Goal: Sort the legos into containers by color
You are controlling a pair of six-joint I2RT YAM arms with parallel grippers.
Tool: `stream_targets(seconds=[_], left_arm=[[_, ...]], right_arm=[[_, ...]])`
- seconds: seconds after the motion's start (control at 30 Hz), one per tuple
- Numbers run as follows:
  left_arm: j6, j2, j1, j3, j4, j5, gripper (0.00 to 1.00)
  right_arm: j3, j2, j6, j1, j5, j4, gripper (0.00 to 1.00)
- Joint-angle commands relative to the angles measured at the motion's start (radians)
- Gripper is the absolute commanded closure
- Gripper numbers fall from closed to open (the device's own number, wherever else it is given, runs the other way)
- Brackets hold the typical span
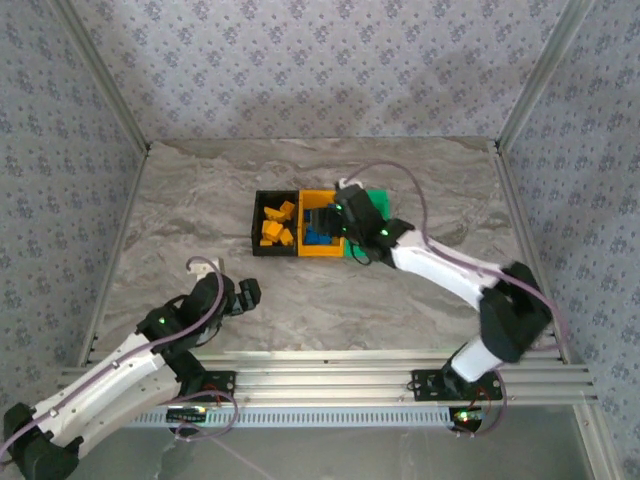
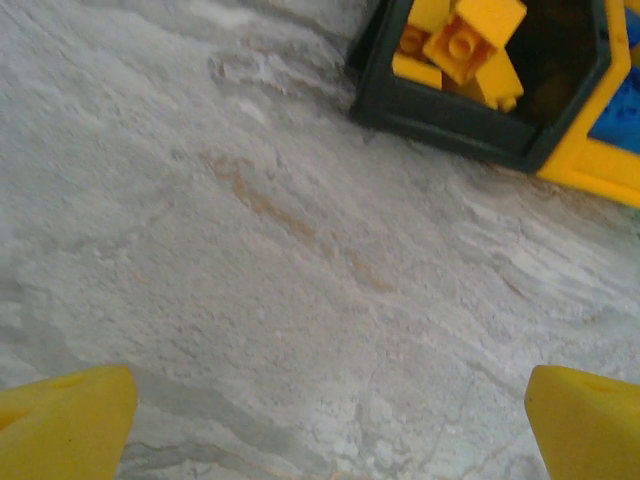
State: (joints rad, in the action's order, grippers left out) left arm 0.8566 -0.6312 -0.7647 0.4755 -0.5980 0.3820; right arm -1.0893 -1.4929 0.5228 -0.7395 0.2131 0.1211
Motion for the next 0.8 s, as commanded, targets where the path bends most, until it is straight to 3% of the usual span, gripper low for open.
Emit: stream_targets(seconds=[0.0,0.1,0.23,0.33,0.47,0.57,0.67,0.77], left_arm=[[-0.046,-0.057,0.007,0.086,0.039,0.132,0.0],[-0.169,-0.099,0.008,0.077,0.204,0.187,0.0],[-0.302,-0.174,0.054,0.06,0.398,0.356,0.0],[-0.409,-0.255,0.191,0.066,0.532,0.356,0.0],[-0.573,-0.407,0.377,0.101,0.669,0.367,0.0],[-0.591,-0.549,0.516,0.138,0.69,0.35,0.0],[-0.645,-0.667,0.588,0.128,0.778,0.295,0.0],[-0.758,-0.729,0.597,0.028,1.051,0.241,0.0]], right_arm=[[0.155,0.171,0.003,0.001,0.092,-0.074,0.2],[0.279,0.283,0.056,0.011,0.158,-0.069,0.01],[0.379,0.372,0.171,0.029,0.263,0.015,0.0],[0.433,0.429,0.224,0.035,0.32,0.049,0.0],[0.472,0.478,0.195,0.07,0.295,0.044,0.0],[0.468,0.48,0.179,0.103,0.283,0.071,0.0],[0.475,0.488,0.156,0.117,0.284,0.079,0.0],[0.495,0.51,0.131,0.128,0.298,0.071,0.0]])
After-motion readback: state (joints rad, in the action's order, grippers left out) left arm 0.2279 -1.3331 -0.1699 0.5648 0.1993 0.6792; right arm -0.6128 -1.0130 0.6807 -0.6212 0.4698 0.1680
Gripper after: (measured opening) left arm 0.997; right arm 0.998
